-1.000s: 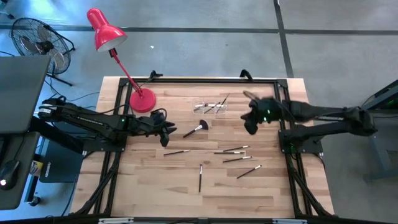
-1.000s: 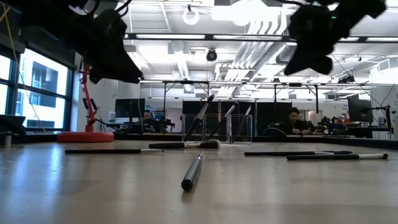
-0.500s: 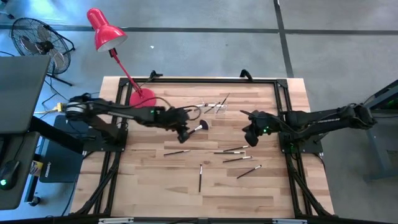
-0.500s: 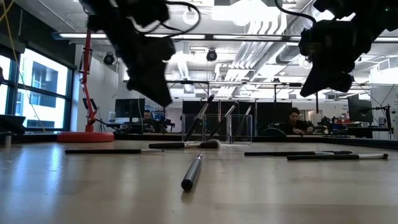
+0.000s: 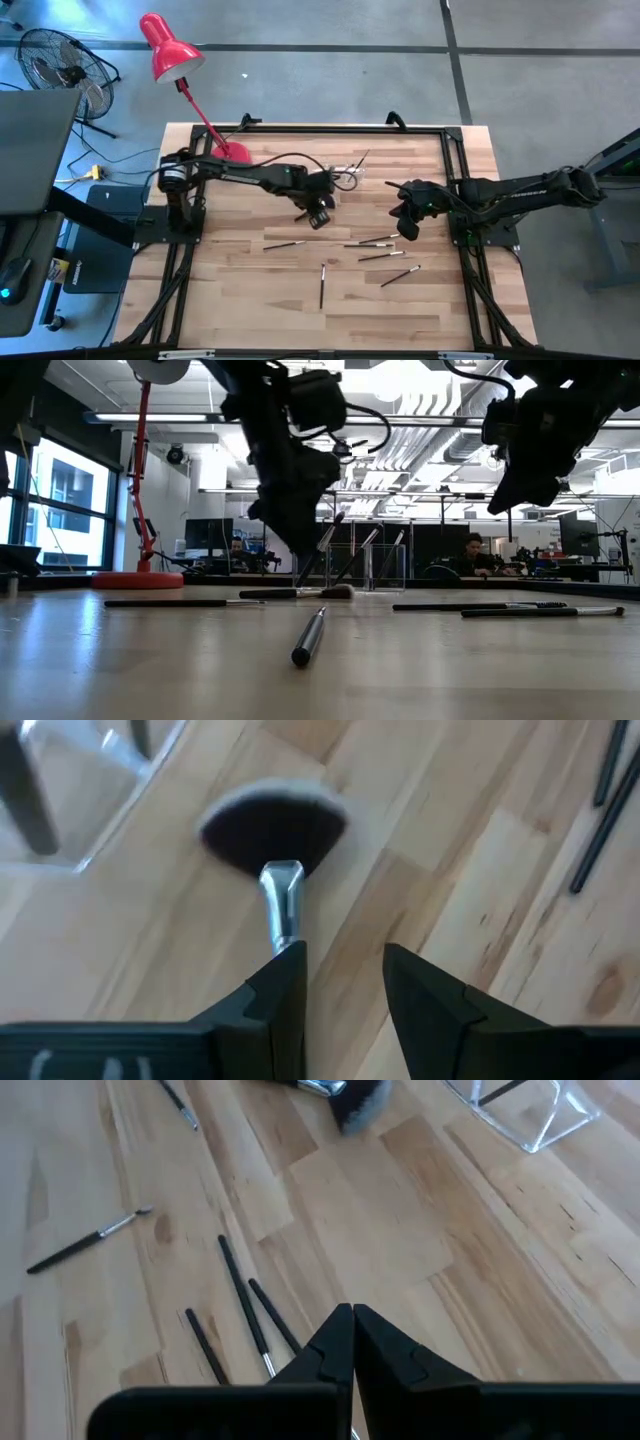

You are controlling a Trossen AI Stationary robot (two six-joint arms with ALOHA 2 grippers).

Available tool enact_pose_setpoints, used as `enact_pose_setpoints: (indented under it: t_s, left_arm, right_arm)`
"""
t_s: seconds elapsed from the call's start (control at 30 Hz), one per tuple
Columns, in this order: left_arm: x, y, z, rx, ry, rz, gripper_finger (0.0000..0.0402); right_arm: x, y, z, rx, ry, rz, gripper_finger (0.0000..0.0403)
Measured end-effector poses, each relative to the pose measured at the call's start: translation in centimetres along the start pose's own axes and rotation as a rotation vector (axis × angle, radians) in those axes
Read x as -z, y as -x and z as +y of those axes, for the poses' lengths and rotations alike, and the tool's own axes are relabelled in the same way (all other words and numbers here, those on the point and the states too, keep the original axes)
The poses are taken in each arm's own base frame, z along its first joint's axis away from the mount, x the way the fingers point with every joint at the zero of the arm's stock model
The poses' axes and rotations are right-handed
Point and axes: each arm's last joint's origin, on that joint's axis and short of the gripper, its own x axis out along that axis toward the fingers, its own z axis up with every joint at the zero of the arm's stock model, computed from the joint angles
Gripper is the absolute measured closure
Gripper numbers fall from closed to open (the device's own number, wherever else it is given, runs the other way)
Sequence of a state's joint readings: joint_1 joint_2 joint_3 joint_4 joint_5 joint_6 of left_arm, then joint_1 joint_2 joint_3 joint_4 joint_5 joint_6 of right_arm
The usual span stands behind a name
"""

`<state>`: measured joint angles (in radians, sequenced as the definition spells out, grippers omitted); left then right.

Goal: Put items in baskets/containers
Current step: Put the highlighter brush into the transparent organizer

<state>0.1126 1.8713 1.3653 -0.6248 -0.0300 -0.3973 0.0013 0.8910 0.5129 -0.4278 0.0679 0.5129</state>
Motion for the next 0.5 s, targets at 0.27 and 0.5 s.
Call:
enact_pose_setpoints:
  t_s: [0.27, 0.5]
  left_arm:
    - [0.1, -2.3, -0.1, -0.025, -0.006, 0.056, 0.0269]
    - [0.6, -4.5, 0.0, -0.044, -0.012, 0.102, 0.0269]
  right_arm:
    - [0.1, 0.0, 0.2, -0.064, 0.024, 0.028, 0.04]
    - [0.1, 0.1, 0.3, -0.091, 0.043, 0.041, 0.0401]
